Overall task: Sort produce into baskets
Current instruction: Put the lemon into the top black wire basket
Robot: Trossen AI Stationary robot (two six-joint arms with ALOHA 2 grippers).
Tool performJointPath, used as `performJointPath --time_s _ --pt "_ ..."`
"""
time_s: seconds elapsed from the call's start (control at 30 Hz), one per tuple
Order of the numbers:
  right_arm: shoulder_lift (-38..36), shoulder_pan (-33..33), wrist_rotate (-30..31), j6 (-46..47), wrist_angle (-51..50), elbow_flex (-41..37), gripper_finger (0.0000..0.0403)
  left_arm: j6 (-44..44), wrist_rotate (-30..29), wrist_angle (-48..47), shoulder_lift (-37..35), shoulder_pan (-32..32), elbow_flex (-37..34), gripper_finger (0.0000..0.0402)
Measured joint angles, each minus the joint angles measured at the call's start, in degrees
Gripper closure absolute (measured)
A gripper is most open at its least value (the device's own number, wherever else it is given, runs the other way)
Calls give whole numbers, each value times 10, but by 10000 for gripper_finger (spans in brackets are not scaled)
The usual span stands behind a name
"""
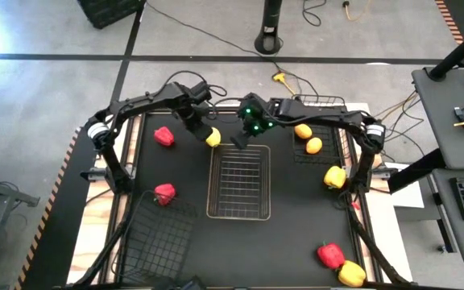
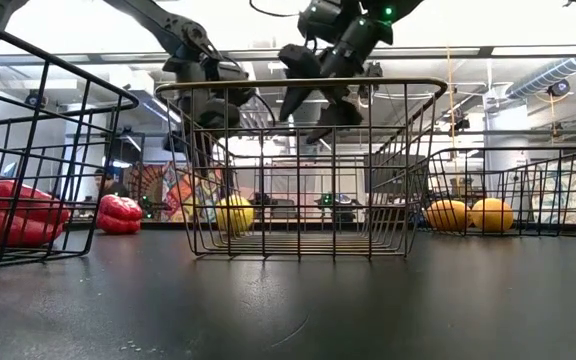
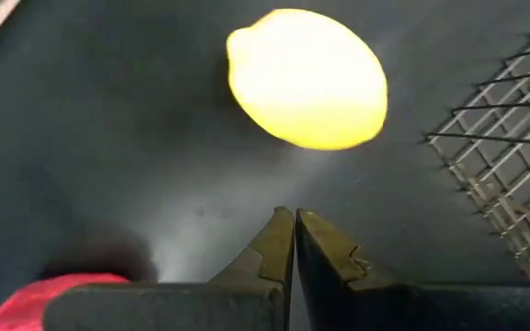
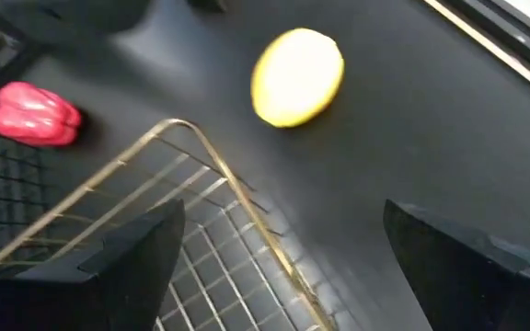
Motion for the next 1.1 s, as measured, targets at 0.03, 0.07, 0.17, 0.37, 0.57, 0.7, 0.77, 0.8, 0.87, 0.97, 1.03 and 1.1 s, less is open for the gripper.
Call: performJointPath --time_s 0.03,0.07,0.17,0.37,0.57,0.7,0.77,0.8,0.87,0.97,1.03,1.1 --pt "0 1 -1 0 0 6 40 -1 2 1 0 -1 2 401" --pt "0 1 -4 3 -1 13 40 -1 2 4 0 -2 6 401" --pt "0 -4 -4 29 0 36 40 -1 2 4 -1 -3 25 401" --pt "13 -28 2 78 5 69 40 5 2 -14 -33 -4 59 401" --pt "86 -27 -19 103 1 137 40 10 -1 -24 -130 16 48 401" --pt "166 -24 -24 113 -42 243 40 10 -1 -20 -187 30 47 401" --pt "207 -24 -27 112 -82 303 40 9 -1 -16 -209 33 47 401" --pt "227 -24 -30 112 -104 333 40 7 -1 -15 -218 34 47 401" --pt "264 -24 -31 110 -146 388 40 7 -1 -15 -234 34 46 401" --pt "302 -22 -30 107 -166 429 40 7 -1 -11 -250 34 46 401" --pt "303 -21 -42 113 -140 410 40 10 -1 -10 -255 33 46 401" --pt "311 -18 -45 114 -120 402 40 15 -2 -9 -257 34 46 401"
